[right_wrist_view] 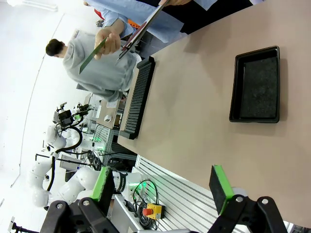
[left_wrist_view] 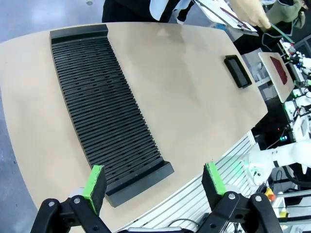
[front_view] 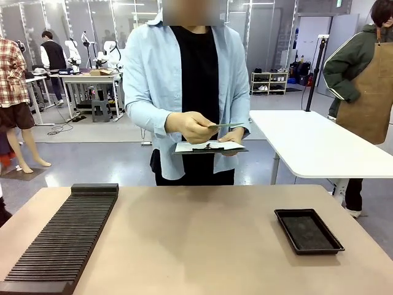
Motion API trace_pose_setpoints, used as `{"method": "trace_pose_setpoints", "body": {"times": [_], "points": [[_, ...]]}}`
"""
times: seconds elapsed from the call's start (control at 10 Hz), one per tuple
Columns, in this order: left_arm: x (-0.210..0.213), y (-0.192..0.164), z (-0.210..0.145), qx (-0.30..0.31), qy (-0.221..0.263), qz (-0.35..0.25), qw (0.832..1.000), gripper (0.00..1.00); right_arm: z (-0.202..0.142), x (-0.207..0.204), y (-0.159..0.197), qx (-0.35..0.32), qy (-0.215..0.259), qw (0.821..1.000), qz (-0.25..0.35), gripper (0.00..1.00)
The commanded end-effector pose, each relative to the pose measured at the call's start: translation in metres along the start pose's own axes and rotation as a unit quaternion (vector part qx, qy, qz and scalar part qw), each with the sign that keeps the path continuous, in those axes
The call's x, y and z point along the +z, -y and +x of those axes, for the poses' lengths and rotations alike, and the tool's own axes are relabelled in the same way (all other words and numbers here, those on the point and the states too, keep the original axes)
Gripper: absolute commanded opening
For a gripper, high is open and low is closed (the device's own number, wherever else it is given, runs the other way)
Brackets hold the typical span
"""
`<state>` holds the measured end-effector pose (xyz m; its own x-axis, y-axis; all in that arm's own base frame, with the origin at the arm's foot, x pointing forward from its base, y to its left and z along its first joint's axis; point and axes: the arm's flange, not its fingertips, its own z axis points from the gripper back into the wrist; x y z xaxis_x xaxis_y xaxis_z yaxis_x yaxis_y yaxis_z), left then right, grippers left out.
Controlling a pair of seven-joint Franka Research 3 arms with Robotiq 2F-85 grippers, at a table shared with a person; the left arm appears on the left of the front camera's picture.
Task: Inspect the PCB.
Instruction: Pick up the Blank PCB that the human is holding.
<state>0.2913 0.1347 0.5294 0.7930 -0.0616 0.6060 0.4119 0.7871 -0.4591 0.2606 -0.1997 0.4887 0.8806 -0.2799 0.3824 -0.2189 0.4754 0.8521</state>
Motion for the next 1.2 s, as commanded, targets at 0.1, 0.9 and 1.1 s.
{"method": "trace_pose_setpoints", "body": {"times": [0.1, 0.9, 1.1], "points": [[0.001, 0.002, 0.0, 0.004, -0.003, 0.009, 1.0, 1.0, 0.0, 0.001, 0.0, 0.011, 0.004, 1.0, 0.006, 1.0], [0.001, 0.002, 0.0, 0.004, -0.003, 0.009, 1.0, 1.0, 0.062, -0.119, -0.053, -0.312, -0.092, 0.933, 0.153, 1.0], [0.001, 0.002, 0.0, 0.004, -0.003, 0.009, 1.0, 1.0, 0.07, -0.171, -0.061, -0.351, -0.117, 0.918, 0.145, 1.0]]}}
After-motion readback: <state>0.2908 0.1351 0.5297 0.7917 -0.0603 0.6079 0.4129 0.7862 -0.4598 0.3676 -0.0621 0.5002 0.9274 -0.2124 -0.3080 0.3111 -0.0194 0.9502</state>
